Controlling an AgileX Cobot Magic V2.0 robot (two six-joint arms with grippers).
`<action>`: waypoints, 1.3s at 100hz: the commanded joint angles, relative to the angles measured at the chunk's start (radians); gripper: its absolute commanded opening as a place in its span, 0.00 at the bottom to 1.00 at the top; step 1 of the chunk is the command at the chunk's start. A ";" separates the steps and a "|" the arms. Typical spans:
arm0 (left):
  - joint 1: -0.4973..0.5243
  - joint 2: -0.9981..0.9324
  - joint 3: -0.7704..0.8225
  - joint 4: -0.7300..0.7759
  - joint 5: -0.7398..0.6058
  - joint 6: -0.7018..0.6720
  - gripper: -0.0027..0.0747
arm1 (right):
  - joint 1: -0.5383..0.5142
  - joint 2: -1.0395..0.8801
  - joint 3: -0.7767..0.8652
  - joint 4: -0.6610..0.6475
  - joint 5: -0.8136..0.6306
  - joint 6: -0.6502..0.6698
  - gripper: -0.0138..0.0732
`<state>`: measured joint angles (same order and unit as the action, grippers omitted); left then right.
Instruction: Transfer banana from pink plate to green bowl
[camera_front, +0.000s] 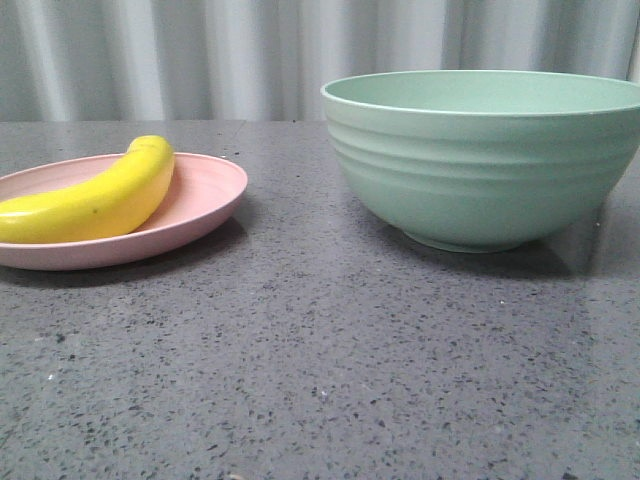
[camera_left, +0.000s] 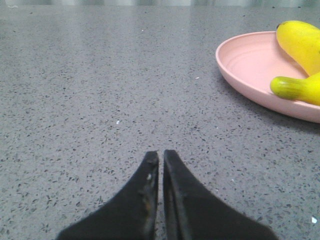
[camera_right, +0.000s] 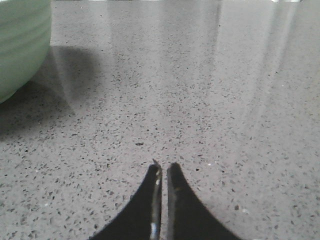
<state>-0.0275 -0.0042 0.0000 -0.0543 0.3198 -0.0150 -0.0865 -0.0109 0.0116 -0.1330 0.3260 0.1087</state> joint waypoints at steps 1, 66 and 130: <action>0.000 -0.028 0.010 -0.005 -0.060 -0.007 0.01 | -0.007 -0.023 0.019 -0.003 -0.028 -0.002 0.08; 0.000 -0.028 0.010 -0.005 -0.060 -0.007 0.01 | -0.007 -0.023 0.019 -0.003 -0.028 -0.002 0.08; 0.000 -0.028 0.010 -0.005 -0.104 -0.007 0.01 | -0.007 -0.023 0.019 -0.014 -0.043 -0.002 0.08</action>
<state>-0.0275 -0.0042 0.0009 -0.0543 0.3034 -0.0150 -0.0865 -0.0109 0.0116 -0.1330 0.3260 0.1087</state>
